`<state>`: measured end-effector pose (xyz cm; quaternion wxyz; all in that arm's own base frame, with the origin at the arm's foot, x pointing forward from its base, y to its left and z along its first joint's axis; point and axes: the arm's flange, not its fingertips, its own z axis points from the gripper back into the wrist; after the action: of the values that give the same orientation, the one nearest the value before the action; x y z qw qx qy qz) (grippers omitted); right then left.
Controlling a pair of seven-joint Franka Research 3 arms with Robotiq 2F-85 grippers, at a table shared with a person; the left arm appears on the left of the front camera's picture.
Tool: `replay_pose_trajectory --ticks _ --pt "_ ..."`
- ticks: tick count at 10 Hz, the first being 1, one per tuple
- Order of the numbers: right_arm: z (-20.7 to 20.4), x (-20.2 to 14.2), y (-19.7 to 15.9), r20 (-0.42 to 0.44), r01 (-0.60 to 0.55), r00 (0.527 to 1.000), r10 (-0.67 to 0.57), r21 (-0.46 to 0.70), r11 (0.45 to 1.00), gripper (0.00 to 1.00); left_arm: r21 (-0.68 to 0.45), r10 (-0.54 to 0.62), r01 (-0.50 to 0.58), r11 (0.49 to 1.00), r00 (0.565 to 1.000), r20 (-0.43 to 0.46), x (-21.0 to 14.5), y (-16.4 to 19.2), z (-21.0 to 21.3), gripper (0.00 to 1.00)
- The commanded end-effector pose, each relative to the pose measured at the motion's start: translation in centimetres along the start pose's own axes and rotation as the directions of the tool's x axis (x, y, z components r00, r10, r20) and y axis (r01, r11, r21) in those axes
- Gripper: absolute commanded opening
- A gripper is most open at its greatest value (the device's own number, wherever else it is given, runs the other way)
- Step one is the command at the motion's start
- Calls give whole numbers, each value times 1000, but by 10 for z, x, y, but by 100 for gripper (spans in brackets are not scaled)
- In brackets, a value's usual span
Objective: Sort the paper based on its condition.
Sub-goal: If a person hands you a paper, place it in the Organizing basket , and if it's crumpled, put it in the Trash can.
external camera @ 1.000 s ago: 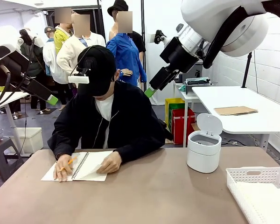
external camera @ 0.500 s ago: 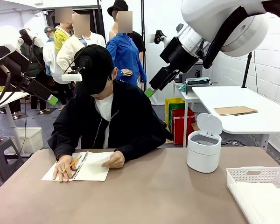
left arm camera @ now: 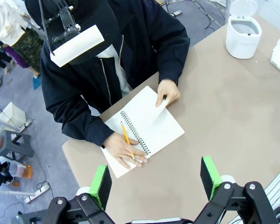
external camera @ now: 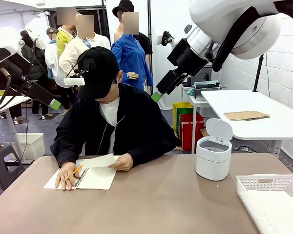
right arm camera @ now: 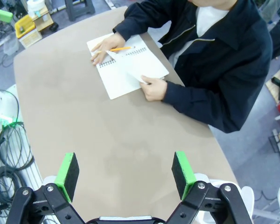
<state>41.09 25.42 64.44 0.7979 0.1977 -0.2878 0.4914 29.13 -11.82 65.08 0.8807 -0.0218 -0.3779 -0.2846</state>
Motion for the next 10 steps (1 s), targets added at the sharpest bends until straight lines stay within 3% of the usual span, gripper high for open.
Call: replay_pose_trajectory --ticks 1,10 --pt "-1 0 0 4 11 1000 -11 11 1000 100 -1 2 -2 1000 1000 1 0 0 0 100" --pt "-1 0 0 4 11 1000 -11 11 1000 100 -1 2 -2 1000 1000 1 0 0 0 100"
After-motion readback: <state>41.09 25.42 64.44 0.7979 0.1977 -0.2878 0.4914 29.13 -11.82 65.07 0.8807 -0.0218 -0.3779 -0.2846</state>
